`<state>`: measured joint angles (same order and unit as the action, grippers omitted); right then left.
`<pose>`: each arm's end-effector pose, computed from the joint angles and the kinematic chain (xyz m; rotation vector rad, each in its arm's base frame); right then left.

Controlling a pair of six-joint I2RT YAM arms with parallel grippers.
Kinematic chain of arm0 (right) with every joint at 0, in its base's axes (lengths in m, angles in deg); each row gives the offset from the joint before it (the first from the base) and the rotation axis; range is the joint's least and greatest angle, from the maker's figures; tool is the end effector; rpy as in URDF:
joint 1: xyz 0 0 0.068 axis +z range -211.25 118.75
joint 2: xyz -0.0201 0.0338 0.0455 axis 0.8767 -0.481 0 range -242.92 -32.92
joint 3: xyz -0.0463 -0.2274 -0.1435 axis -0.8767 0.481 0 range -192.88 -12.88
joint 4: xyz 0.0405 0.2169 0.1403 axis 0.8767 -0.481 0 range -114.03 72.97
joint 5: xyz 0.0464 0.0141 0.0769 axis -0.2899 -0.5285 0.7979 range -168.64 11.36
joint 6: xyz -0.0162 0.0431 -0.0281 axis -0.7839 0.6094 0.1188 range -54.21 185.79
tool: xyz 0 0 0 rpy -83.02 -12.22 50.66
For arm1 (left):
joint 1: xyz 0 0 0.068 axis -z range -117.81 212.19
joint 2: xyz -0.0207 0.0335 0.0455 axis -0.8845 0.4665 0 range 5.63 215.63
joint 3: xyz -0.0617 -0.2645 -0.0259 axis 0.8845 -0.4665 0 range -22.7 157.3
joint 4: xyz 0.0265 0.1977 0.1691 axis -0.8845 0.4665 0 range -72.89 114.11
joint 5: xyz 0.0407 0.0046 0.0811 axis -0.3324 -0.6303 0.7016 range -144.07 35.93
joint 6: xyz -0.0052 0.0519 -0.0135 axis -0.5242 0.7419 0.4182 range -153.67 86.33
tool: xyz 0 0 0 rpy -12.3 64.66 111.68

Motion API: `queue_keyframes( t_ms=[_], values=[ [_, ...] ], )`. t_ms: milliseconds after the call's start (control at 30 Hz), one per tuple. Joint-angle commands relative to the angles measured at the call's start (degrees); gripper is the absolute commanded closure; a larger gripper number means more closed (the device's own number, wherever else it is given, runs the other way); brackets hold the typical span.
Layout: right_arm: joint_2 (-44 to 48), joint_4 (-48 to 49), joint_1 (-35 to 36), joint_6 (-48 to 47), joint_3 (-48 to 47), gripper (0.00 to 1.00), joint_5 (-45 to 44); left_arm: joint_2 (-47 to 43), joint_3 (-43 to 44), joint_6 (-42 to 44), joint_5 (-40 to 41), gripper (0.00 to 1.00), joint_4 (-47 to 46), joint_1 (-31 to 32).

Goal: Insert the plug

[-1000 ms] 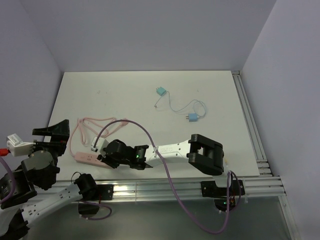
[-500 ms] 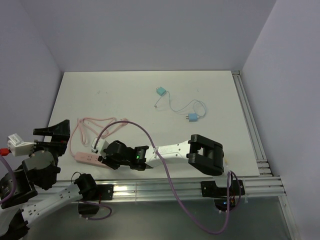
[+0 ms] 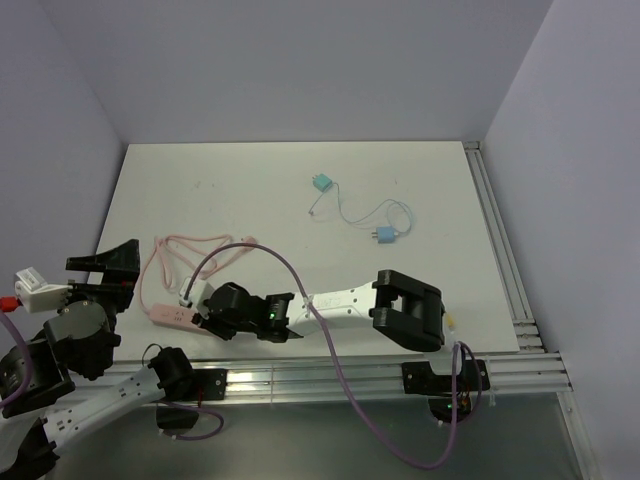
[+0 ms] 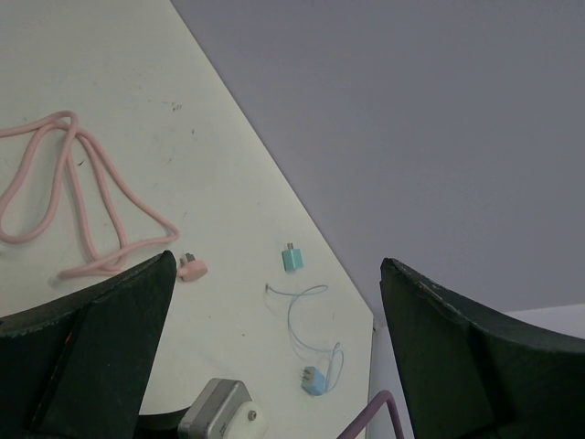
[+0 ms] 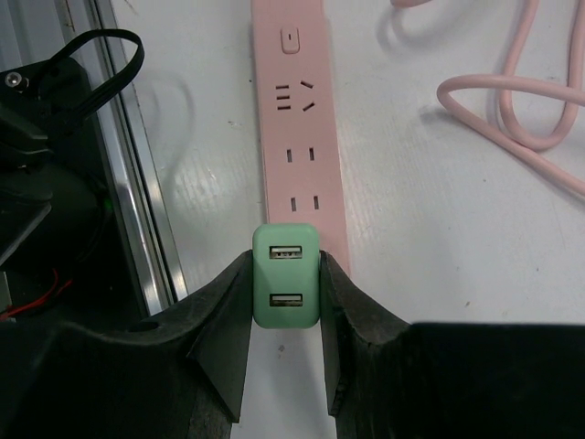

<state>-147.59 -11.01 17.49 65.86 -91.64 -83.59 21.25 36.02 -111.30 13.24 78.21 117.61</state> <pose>0.0926 0.4493 0.2037 -1.3376 1.7185 0.7270 0.0197 0.0293 0.3688 -1.0390 1.3829 -0.6248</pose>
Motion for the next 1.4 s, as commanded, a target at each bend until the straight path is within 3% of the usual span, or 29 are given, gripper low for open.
queue_keyframes(
  t_ms=[0,433,767,1367],
  values=[
    [-1.7,0.8,0.4,-0.8,-3.0,1.00,-0.7,-0.6,0.0,-0.2,-0.2,0.00,0.2,-0.2],
    [0.4,-0.5,0.4,-0.7,-0.1,1.00,-2.0,-1.2,-0.5,0.5,-0.5,0.00,-0.7,-0.2],
    [6.4,5.0,0.4,-1.1,4.9,1.00,-3.2,-0.9,-0.4,-0.4,-1.0,0.01,0.2,-0.2],
    [4.8,2.2,0.4,-0.6,3.4,1.00,-1.8,-1.1,-0.5,-1.0,-1.0,0.01,1.0,-0.2]
  ],
)
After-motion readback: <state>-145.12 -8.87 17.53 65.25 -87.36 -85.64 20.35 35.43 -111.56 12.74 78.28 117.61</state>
